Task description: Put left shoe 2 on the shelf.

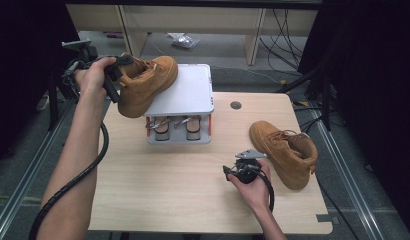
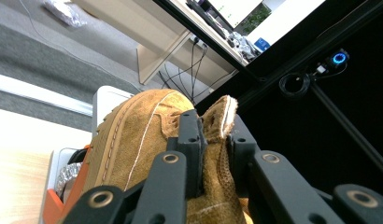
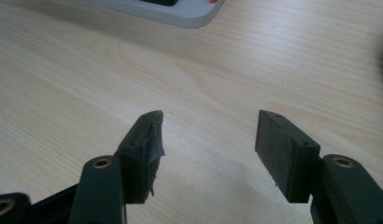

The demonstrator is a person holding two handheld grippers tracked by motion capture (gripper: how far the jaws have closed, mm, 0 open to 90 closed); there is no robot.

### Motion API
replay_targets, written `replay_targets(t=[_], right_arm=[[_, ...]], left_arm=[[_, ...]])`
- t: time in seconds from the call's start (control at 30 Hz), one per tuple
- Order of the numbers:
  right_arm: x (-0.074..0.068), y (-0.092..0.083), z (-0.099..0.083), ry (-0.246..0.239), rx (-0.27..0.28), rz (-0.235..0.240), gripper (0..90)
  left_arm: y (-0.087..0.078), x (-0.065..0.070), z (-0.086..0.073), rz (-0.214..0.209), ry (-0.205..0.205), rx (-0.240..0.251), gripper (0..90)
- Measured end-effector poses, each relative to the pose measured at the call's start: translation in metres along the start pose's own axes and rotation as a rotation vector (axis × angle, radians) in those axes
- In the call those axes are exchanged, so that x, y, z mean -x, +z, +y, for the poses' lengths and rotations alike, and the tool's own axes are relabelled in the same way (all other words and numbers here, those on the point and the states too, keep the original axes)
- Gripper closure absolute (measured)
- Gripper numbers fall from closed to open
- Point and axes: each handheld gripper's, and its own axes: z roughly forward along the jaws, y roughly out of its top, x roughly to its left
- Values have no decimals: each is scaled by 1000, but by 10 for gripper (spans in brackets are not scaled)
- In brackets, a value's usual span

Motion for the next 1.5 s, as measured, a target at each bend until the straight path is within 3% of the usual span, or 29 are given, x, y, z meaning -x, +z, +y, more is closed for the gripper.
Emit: replay_targets(t=[0.27, 0.3, 0.37, 0.47, 0.5, 0.6, 0.7, 0.73, 0.8, 0.9, 0.97, 1.07, 1.17, 1.3, 1.5], right_arm=[[0, 0, 0, -10, -6, -24, 416], [-1, 0, 0, 9, -4, -11, 415], [0, 0, 0, -6, 2, -1, 414], [-1, -2, 0, 9, -12, -17, 412], [-1, -2, 0, 9, -12, -17, 412], [0, -2, 0, 2, -10, -18, 411], [-1, -1, 0, 12, -3, -10, 410], [0, -2, 0, -14, -2, -18, 410], [-2, -4, 1, 14, -15, -24, 410], [-1, -3, 0, 7, -13, -16, 409], [1, -1, -1, -14, 2, -24, 408], [0, -4, 0, 2, -14, -22, 407], [0, -5, 0, 16, 8, -25, 407], [0, -6, 0, 0, 2, -34, 407], [-6, -7, 2, 18, -9, -23, 411]], left_arm=[[0, -7, 4, -15, -16, -12, 735], [0, -7, 4, -19, -20, -10, 720], [-1, -10, 5, -17, -18, -11, 668], [-2, -14, 6, -33, -66, -6, 571], [-2, -14, 6, -36, -63, -11, 558], [-1, -13, 4, -33, -43, -25, 540], [-1, -9, 5, -1, 12, -17, 520], [-1, -7, 6, 2, 22, -15, 515], [-3, -4, 7, 11, 47, -13, 494], [-8, 0, 11, 32, 96, -3, 476], [-12, 0, 13, 8, 80, 10, 468], [-21, 1, 17, 4, 93, 35, 470], [-35, 1, 19, -6, 91, 64, 498], [-58, -4, 20, -17, 59, 89, 591], [-82, -19, 7, 19, 146, 92, 780]])
